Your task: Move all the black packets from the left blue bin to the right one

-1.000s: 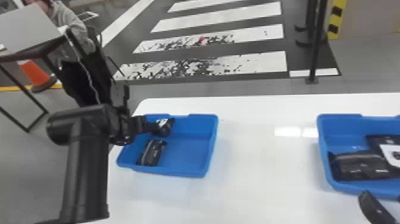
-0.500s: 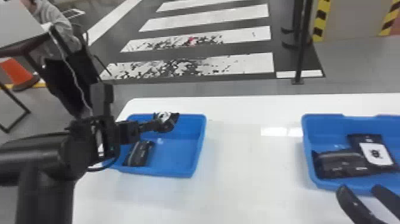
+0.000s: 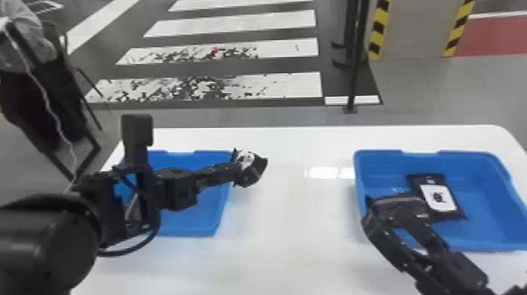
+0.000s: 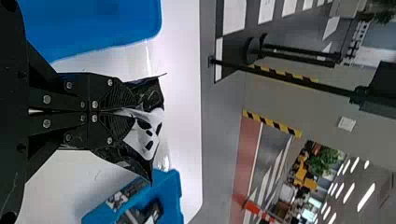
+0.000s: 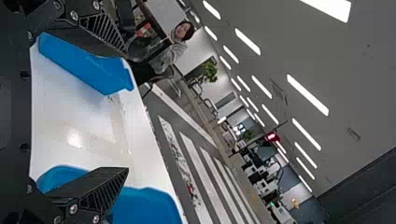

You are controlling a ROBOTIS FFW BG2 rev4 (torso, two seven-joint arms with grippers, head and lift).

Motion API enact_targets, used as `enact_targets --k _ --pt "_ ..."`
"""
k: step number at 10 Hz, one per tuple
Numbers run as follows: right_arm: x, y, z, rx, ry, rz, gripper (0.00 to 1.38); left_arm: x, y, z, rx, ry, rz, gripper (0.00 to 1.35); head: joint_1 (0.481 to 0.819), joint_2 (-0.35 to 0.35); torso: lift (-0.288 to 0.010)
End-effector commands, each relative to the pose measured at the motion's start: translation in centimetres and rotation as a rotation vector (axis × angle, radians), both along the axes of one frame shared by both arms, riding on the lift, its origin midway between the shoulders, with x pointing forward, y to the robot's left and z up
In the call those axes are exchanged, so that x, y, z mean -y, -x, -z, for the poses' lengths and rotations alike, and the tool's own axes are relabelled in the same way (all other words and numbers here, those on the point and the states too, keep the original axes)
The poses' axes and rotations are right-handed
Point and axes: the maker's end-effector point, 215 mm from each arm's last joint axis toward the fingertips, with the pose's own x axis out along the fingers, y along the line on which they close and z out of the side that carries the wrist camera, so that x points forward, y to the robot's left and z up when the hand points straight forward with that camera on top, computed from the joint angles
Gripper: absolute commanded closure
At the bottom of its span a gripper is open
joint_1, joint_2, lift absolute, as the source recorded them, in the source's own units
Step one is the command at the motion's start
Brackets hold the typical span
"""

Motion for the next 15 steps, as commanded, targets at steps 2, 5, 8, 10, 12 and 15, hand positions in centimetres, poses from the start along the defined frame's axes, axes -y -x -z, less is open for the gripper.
enact_targets --k 2,5,8,10,12,15 --pt "-3.2 -1.0 -2.9 0.039 -0.083 -0.080 0.17 7.1 2.1 -0.5 -0.005 0.059 0.160 1.21 0.695 0.109 -0.154" --pt "-5.8 -1.5 -4.8 0.063 -0.129 -0.137 0.17 11.9 4.1 -0.3 -0.032 0.092 0.271 1.21 0.695 0.057 -0.154" --pt "-6.6 -1.9 -5.2 0.071 -0.133 -0.153 0.19 14.6 5.3 -0.7 -0.042 0.115 0.339 1.21 0.695 0.033 -0.154" --pt "-7.2 -2.0 -4.7 0.055 -0.143 -0.165 0.75 15.1 5.6 -0.9 -0.045 0.130 0.352 1.21 0.695 0.024 -0.154" --pt "-7.2 -2.1 -4.3 0.038 -0.163 -0.160 1.27 15.2 5.8 -0.8 -0.048 0.129 0.355 1.21 0.695 0.023 -0.154" --pt "-7.6 -1.8 -4.2 0.033 -0.171 -0.169 1.28 15.5 5.6 -1.5 -0.029 0.147 0.359 1.21 0.695 0.021 -0.154"
